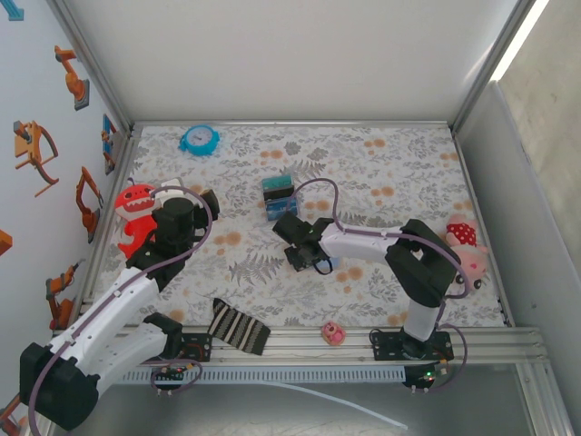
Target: Take the credit cards out of the card holder
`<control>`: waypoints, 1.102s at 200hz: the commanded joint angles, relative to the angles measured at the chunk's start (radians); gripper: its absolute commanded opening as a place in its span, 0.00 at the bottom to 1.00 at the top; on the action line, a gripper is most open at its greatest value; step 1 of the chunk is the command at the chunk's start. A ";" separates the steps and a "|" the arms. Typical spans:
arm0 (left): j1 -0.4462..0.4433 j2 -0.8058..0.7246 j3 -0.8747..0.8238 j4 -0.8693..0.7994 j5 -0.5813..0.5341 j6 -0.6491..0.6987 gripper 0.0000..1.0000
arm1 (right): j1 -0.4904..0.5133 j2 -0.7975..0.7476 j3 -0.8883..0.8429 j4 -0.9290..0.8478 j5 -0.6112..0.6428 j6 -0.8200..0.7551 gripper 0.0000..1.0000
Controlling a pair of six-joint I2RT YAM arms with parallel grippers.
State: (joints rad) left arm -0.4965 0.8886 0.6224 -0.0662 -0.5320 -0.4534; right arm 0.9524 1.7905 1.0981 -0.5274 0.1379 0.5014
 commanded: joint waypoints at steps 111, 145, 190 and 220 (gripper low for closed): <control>0.004 0.018 0.062 0.012 0.048 0.033 0.97 | -0.063 -0.150 -0.085 -0.094 0.164 0.049 0.33; 0.004 0.019 0.061 0.018 0.077 0.048 0.97 | -0.099 -0.158 -0.124 -0.090 0.140 0.062 0.33; 0.000 0.017 0.056 0.036 0.111 0.062 0.97 | -0.133 -0.173 -0.153 -0.056 0.109 0.021 0.33; -0.008 0.010 0.038 0.060 0.131 0.076 0.97 | -0.166 -0.180 -0.171 -0.054 0.103 0.005 0.34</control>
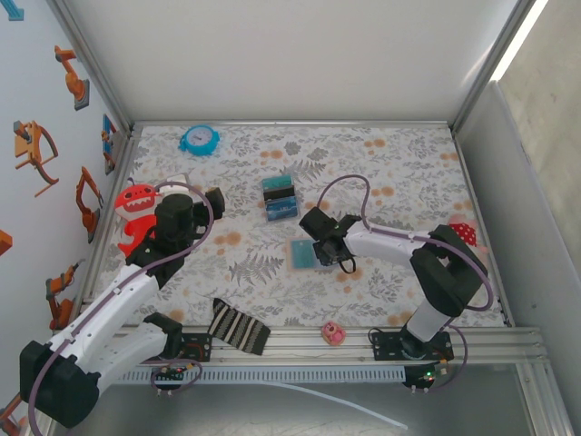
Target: Take the credit cards out of the card holder
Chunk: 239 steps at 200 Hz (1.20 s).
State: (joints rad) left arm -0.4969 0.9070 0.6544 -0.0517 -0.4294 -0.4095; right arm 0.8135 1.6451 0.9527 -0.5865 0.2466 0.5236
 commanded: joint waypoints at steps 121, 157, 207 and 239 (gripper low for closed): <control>-0.095 0.028 -0.004 0.045 -0.053 0.072 0.97 | -0.122 -0.119 -0.026 -0.006 -0.024 -0.097 0.33; -0.137 0.069 -0.044 0.058 -0.062 -0.009 0.97 | -0.128 -0.176 -0.009 -0.014 -0.115 -0.046 0.35; -0.254 0.205 -0.082 0.113 -0.039 -0.064 0.97 | -0.150 -0.156 -0.021 0.071 -0.358 0.024 0.32; -0.343 0.323 -0.076 0.158 -0.036 -0.076 0.97 | -0.168 -0.112 -0.049 0.152 -0.473 0.055 0.22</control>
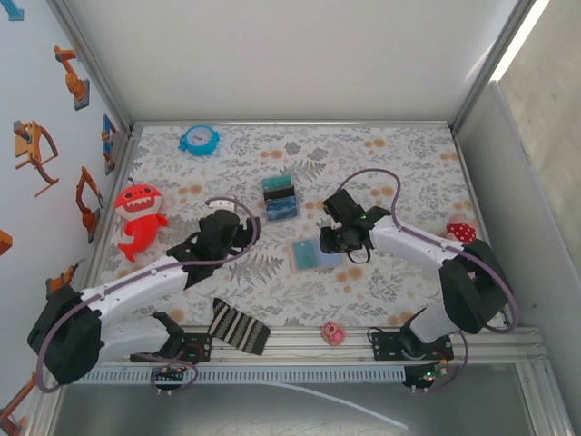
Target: Take the credit cards out of the card holder
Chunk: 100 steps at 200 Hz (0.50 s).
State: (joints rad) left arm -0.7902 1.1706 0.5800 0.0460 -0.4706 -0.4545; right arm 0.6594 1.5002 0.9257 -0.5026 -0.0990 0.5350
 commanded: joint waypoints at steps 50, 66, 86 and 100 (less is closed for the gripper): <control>-0.166 0.260 0.057 0.146 0.015 0.032 0.97 | -0.024 0.083 -0.048 0.119 -0.192 0.061 0.18; -0.188 0.319 0.087 0.159 0.024 0.051 0.97 | -0.027 0.091 -0.058 0.125 -0.197 0.064 0.15; -0.197 0.380 0.114 0.176 0.054 0.053 0.97 | -0.030 0.095 -0.076 0.150 -0.217 0.074 0.15; -0.199 0.411 0.126 0.185 0.069 0.053 0.97 | -0.032 0.097 -0.086 0.161 -0.224 0.078 0.15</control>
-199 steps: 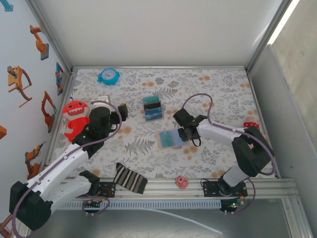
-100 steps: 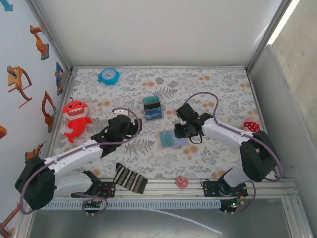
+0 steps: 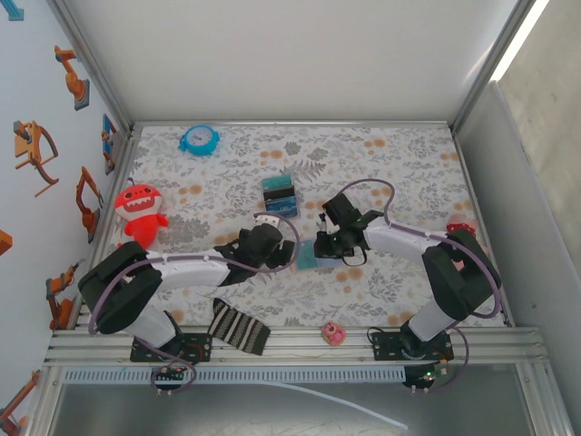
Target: Take the credit cards out of the card holder
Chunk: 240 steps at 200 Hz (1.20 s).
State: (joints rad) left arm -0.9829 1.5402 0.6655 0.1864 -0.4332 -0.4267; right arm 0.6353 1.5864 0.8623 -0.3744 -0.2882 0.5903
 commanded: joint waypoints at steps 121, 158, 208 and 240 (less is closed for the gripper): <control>-0.008 0.138 0.092 -0.033 0.070 0.042 0.97 | -0.037 0.017 -0.064 0.095 -0.078 0.054 0.18; -0.008 0.135 0.101 -0.077 0.067 0.051 0.97 | -0.039 0.015 -0.070 0.124 -0.110 0.068 0.17; -0.008 0.117 0.107 -0.099 0.058 0.069 0.97 | -0.040 0.036 -0.080 0.160 -0.138 0.083 0.17; -0.008 0.140 0.117 -0.096 0.063 0.072 0.97 | -0.040 0.043 -0.077 0.147 -0.121 0.081 0.17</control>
State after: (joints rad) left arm -0.9871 1.6722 0.7528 0.1108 -0.3695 -0.3763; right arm 0.6006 1.6142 0.7971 -0.2264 -0.4076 0.6590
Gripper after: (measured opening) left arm 0.970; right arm 0.168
